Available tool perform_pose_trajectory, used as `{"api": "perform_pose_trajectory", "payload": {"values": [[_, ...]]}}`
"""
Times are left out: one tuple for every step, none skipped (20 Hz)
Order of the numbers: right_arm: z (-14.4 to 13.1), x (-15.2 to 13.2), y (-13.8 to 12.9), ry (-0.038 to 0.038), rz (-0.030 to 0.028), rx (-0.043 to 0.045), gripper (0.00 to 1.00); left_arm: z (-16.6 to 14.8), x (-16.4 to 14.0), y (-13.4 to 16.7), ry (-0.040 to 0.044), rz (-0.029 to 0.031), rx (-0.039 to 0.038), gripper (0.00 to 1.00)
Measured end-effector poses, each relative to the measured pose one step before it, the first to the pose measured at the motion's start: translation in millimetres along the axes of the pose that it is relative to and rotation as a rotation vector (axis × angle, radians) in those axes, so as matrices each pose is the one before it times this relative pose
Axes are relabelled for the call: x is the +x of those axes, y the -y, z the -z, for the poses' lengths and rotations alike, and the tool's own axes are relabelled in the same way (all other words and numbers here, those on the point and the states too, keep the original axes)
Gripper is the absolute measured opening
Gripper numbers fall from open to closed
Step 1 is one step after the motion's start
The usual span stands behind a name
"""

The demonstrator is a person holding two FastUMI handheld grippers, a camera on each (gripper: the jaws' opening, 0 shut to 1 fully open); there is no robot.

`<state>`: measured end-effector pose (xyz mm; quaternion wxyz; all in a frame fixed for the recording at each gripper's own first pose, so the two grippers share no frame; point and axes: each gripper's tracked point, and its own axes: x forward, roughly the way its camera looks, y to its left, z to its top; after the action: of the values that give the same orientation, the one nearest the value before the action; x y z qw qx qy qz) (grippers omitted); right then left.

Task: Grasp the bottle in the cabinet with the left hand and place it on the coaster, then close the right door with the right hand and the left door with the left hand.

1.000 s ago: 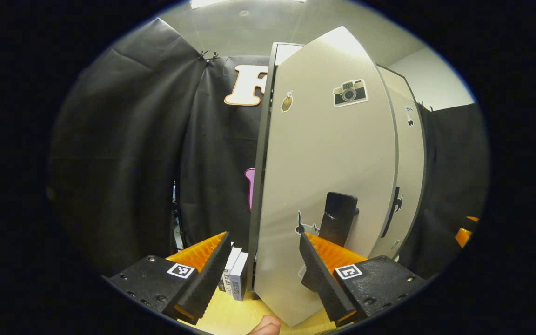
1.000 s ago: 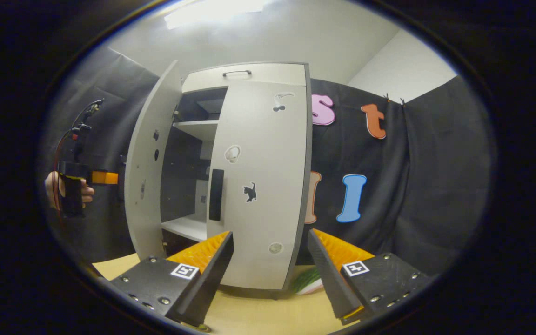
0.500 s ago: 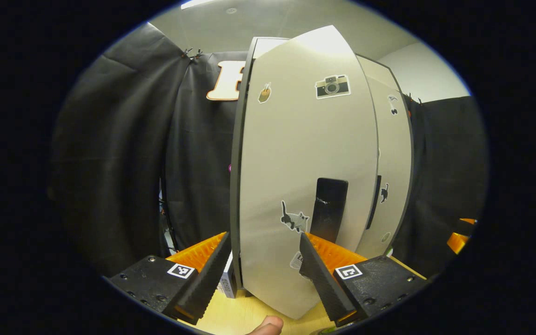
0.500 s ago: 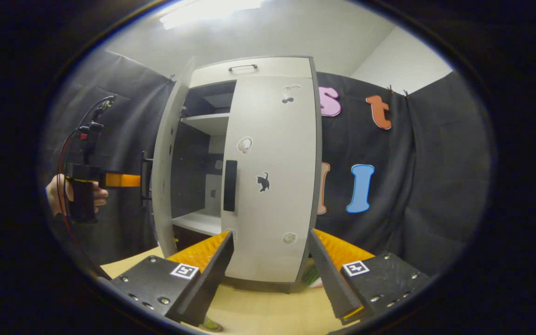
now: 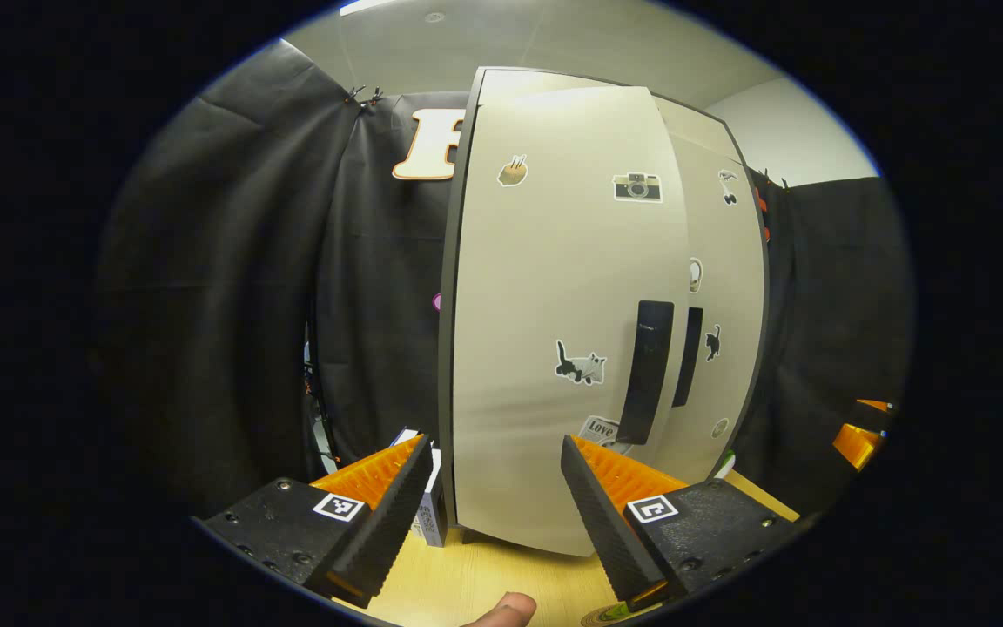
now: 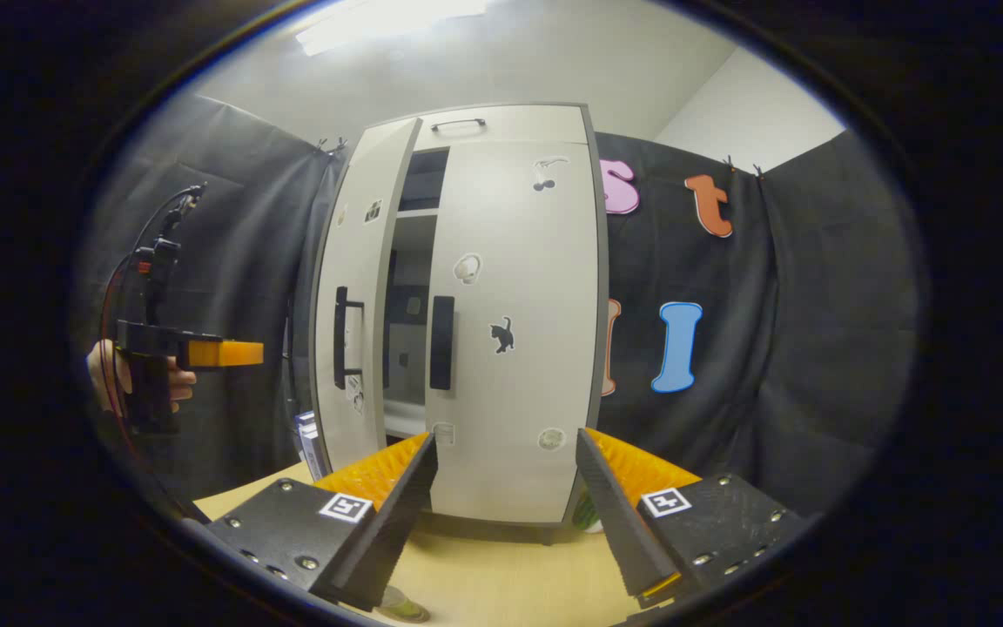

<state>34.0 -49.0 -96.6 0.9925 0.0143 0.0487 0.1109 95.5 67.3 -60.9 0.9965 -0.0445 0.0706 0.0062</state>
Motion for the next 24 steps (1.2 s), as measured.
{"api": "perform_pose_trajectory", "payload": {"values": [[-1.45,-0.27,-0.91,0.00189,0.00097,-0.00334,0.96,1.55,-2.57,0.18,-0.00030,0.00154,-0.00200,0.94],[-0.27,-0.53,-1.10,0.00314,0.00042,-0.00293,0.96,0.38,-3.51,1.04,0.00412,0.00084,0.00126,0.94],[-0.50,-0.66,-1.41,0.00220,0.00006,-0.00066,0.96,1.38,-3.48,0.69,0.00150,0.00041,0.00523,0.94],[-0.34,-0.60,-0.48,0.00325,0.00212,0.00112,0.96,0.46,-4.30,0.37,0.00326,-0.00048,0.01100,0.94],[-0.79,-0.69,-1.01,0.00137,0.00130,0.00216,0.96,1.05,-4.41,1.12,0.00203,0.00427,0.01337,0.89],[0.70,0.18,-0.41,0.00105,0.00416,0.00341,0.96,0.38,-4.18,0.70,0.00380,0.00027,0.01052,0.94],[-0.18,-0.65,-0.41,0.00269,0.00378,0.00224,0.96,1.13,-4.89,0.87,0.00432,0.00244,0.00673,0.94],[-0.07,-0.39,-0.17,0.00283,0.00266,0.00228,0.97,0.80,-3.72,0.47,0.00198,0.00325,0.00411,0.94],[-0.31,-0.63,-0.12,0.00325,0.00564,0.00386,0.97,1.91,-4.31,-0.25,-0.00065,-0.00118,-0.00189,0.94],[1.24,0.00,-0.90,-0.00084,0.00187,0.00592,0.97,0.31,-3.39,-0.68,0.00313,-0.00093,-0.00626,0.94],[1.09,0.58,-1.09,-0.00320,0.00184,0.00623,0.96,0.47,-2.59,-0.19,0.00110,0.00235,-0.01201,0.95],[0.83,-0.22,0.01,-0.00338,0.00286,0.00339,0.93,1.79,-2.49,-0.69,-0.00050,0.00258,-0.00912,0.94],[1.03,0.55,-0.44,-0.00874,0.00632,0.00103,0.94,2.34,-1.05,-2.54,-0.00417,-0.00634,-0.00702,0.94],[1.47,-0.60,1.76,-0.01084,0.01010,0.00100,0.94,2.28,-2.05,-2.67,-0.00253,-0.00503,-0.00305,0.95],[-0.51,-0.17,1.45,-0.00704,0.01085,0.00191,0.94,1.40,-1.38,-2.29,-0.00227,-0.00352,0.00214,0.95],[-2.32,-0.87,0.03,-0.00128,0.00707,0.00551,0.93,0.51,-0.47,-1.91,-0.00105,-0.00441,0.00795,0.95],[-2.45,-0.40,0.09,0.00097,0.00241,0.00782,0.97,0.68,-0.89,-3.42,-0.00177,-0.01242,0.01344,0.95],[-1.94,-0.83,-0.38,0.00226,0.00362,0.00948,0.97,-1.82,-2.18,-4.22,0.00349,-0.01193,0.01530,0.95],[-2.30,-0.12,0.21,0.00233,0.00427,0.00770,0.97,-2.39,-1.41,1.24,0.00723,0.00140,0.01430,0.90],[-0.84,-0.83,0.75,0.00592,0.00309,0.00390,0.96,-4.39,-1.73,0.78,0.00918,0.00182,0.00955,0.95],[-1.80,0.57,0.58,0.00937,0.00450,-0.00159,0.96,-2.64,-0.88,2.27,0.00882,0.00760,0.00779,0.95],[1.75,0.91,2.61,0.00060,0.01111,-0.00280,0.96,-2.43,0.37,2.10,0.00442,0.00651,0.00613,0.95],[3.45,1.18,2.06,-0.01175,0.01067,-0.00310,0.97,-1.21,-0.95,1.62,0.00318,0.00457,0.00322,0.94],[2.86,0.26,1.08,-0.00817,0.00588,-0.00247,0.93,-0.30,-0.69,2.19,0.00295,0.00588,-0.00353,0.94]]}}
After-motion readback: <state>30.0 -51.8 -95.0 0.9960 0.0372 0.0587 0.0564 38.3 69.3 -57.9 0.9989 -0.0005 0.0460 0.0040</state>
